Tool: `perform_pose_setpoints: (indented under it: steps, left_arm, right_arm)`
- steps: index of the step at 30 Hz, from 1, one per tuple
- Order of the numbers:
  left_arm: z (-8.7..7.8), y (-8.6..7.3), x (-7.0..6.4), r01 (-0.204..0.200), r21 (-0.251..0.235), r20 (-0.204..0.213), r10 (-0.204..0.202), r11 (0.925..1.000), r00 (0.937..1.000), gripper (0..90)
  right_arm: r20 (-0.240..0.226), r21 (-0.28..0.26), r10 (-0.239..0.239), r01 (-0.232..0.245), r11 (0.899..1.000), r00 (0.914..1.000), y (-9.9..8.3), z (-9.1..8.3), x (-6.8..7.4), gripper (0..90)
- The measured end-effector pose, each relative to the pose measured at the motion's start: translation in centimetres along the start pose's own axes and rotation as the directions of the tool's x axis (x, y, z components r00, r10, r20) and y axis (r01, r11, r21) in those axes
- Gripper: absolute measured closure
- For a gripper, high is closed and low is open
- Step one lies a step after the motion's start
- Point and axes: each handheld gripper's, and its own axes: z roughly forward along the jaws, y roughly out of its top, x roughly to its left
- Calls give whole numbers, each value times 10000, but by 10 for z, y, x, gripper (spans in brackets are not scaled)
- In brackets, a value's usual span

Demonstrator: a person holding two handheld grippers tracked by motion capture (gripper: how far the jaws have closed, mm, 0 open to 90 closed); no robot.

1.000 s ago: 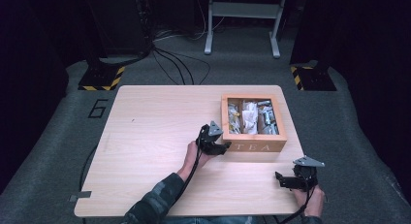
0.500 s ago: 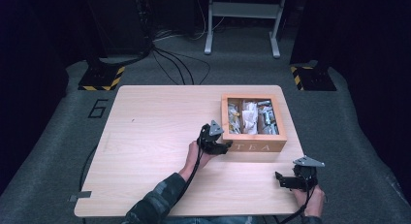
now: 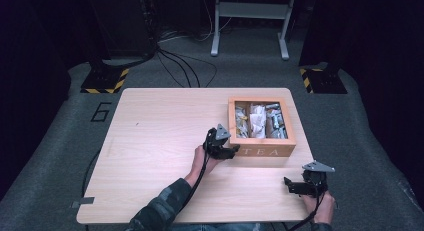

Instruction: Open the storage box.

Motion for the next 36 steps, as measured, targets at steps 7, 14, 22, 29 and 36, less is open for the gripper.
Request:
perform_pose_setpoints:
  steps: [7,14,22,29,36]
  left_arm:
    - [-1,0,1,-40,-123,-14,39,9999,10000,403]
    - [-1,0,1,0,-231,0,0,9997,10000,406]
    - [-1,0,0,80,-343,1,-80,9994,10000,409]
    - [-2,0,0,114,-425,-28,-115,9990,9999,408]
    - [-3,2,0,133,-542,-111,-139,9984,9998,410]
  right_arm:
    - [2,15,60,-60,10000,10000,0,0,0,31]
    - [1,14,61,-61,10000,10000,0,0,0,32]
    - [-1,15,61,-61,10000,10000,0,0,0,31]
    - [2,16,60,-60,10000,10000,0,0,0,31]
    - [4,12,68,-68,10000,10000,0,0,1,31]
